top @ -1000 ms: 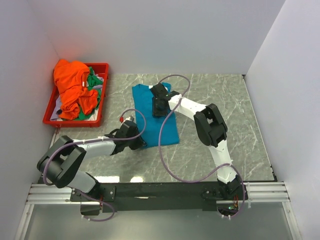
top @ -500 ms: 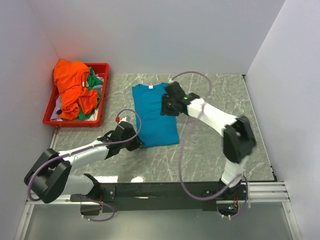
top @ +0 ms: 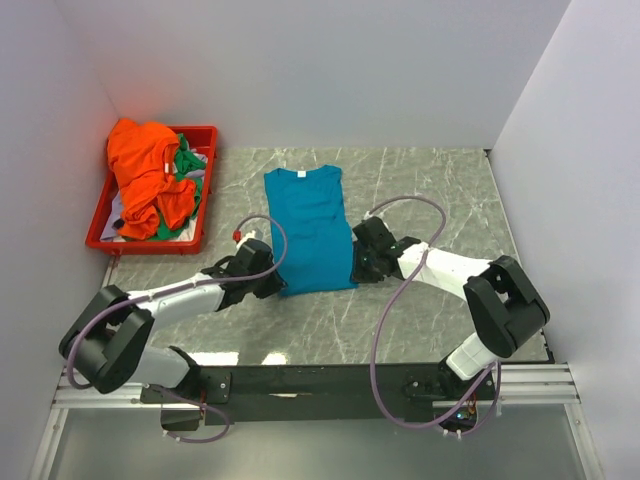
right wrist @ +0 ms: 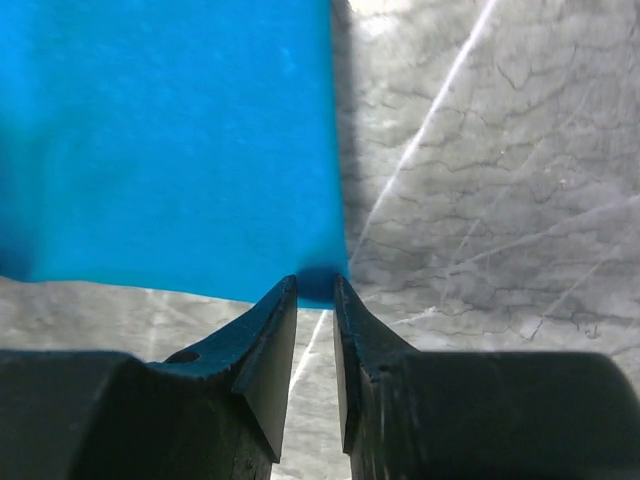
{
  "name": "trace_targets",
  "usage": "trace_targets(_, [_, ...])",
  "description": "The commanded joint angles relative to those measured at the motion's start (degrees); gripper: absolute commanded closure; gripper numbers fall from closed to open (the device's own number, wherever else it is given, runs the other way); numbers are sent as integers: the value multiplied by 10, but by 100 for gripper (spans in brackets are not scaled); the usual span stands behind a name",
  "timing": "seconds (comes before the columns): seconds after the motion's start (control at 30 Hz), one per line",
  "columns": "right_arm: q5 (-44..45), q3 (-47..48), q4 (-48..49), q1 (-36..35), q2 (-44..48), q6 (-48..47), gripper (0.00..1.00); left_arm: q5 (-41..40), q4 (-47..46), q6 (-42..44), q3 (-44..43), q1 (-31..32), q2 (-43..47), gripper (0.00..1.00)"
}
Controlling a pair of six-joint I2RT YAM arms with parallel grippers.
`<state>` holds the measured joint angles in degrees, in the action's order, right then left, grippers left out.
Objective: Fold and stack the t-shirts
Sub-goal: Fold the tshirt
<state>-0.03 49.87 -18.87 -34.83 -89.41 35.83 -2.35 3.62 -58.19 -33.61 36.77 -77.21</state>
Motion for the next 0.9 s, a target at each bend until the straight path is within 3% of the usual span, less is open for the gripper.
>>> trace_targets(0.0, [3,-13,56,-1,-8,12,72,-22,-20,5,19,-3,-14,94])
trace_targets(0.37, [13,-55,62,0,-12,7,72,-34,3,-1,73,-3,40,94])
trace_targets(0.5, [7,-68,65,0,16,12,64,-29,24,-3,72,-4,87,91])
trace_targets(0.6, [2,-82,72,1,37,19,60,-35,45,-9,73,-4,121,84])
trace_targets(0.73, [-36,-116,108,1,61,46,59,-35,42,-13,84,-7,137,66])
trace_targets(0.87, [-44,-136,127,4,76,67,59,-15,12,-13,95,-21,123,59])
